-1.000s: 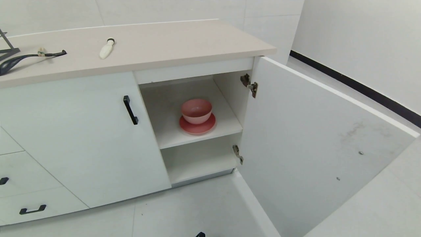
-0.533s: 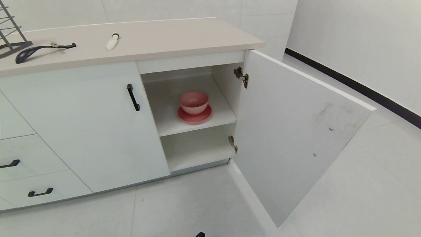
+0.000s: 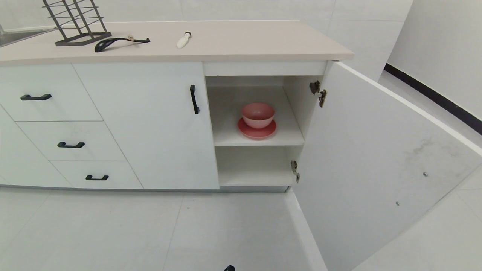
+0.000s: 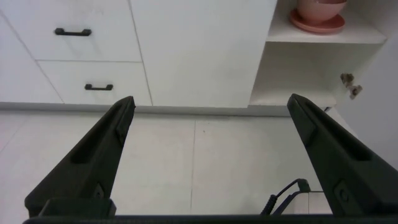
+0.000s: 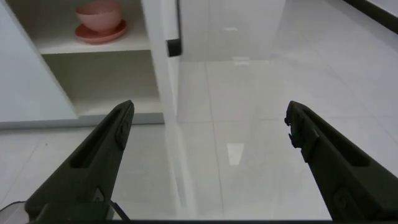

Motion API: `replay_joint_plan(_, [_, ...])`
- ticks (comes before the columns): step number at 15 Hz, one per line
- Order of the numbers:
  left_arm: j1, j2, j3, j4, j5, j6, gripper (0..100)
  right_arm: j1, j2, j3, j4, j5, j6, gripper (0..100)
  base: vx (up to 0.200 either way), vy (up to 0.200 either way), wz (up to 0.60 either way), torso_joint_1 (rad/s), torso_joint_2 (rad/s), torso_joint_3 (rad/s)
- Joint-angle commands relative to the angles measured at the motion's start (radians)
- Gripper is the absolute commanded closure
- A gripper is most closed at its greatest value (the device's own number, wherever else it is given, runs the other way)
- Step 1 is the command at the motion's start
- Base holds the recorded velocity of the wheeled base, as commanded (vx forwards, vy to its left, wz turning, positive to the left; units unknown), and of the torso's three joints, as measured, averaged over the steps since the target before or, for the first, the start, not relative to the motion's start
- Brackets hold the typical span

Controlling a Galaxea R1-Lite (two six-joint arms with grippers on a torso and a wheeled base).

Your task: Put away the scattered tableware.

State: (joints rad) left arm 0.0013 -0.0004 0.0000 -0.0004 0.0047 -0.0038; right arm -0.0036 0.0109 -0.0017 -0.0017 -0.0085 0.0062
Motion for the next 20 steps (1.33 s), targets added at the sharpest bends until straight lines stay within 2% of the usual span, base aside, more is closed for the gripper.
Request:
replay_joint_plan(1, [0.0, 0.0, 0.0, -0.001, 0.0, -0.001, 0, 0.001, 0.004, 0.0, 0.0, -0.001, 0.0, 0, 0.0, 0.0, 0.0, 0.0, 0.0, 0.0])
replay_joint_plan(3, [0.0, 0.0, 0.0, 0.0, -0.002, 0.001, 0, 0.001, 0.003, 0.0, 0.0, -0.001, -0.003, 0, 0.0, 0.0, 0.0, 0.0, 0.0, 0.0])
replay_joint_plan(9, [0.0, 0.0, 0.0, 0.0, -0.002, 0.001, 0, 0.001, 0.003, 0.0, 0.0, -0.001, 0.0, 0, -0.2, -0.2, 0.0, 0.004, 0.0, 0.002])
replay_joint_plan(10, [0.0, 0.0, 0.0, 0.0, -0.002, 0.002, 0, 0.001, 0.003, 0.0, 0.0, -0.001, 0.0, 100, -0.2, -0.2, 0.0, -0.002, 0.0, -0.002])
replay_joint_plan(11, [0.0, 0.0, 0.0, 0.0, -0.002, 0.002, 0, 0.001, 0.003, 0.0, 0.0, -0.001, 0.0, 100, -0.2, -0.2, 0.0, 0.002, 0.0, 0.002])
replay_joint_plan(18, [0.0, 0.0, 0.0, 0.0, -0.003, 0.002, 0, -0.001, 0.003, 0.002, -0.008, -0.001, 0.001, 100, 0.0, 0.0, 0.0, 0.0, 0.0, 0.0])
replay_joint_plan(20, [0.0, 0.0, 0.0, 0.0, -0.003, 0.005, 0, 0.001, 0.003, 0.002, -0.098, 0.002, -0.006, 100, 0.0, 0.0, 0.0, 0.0, 0.0, 0.0])
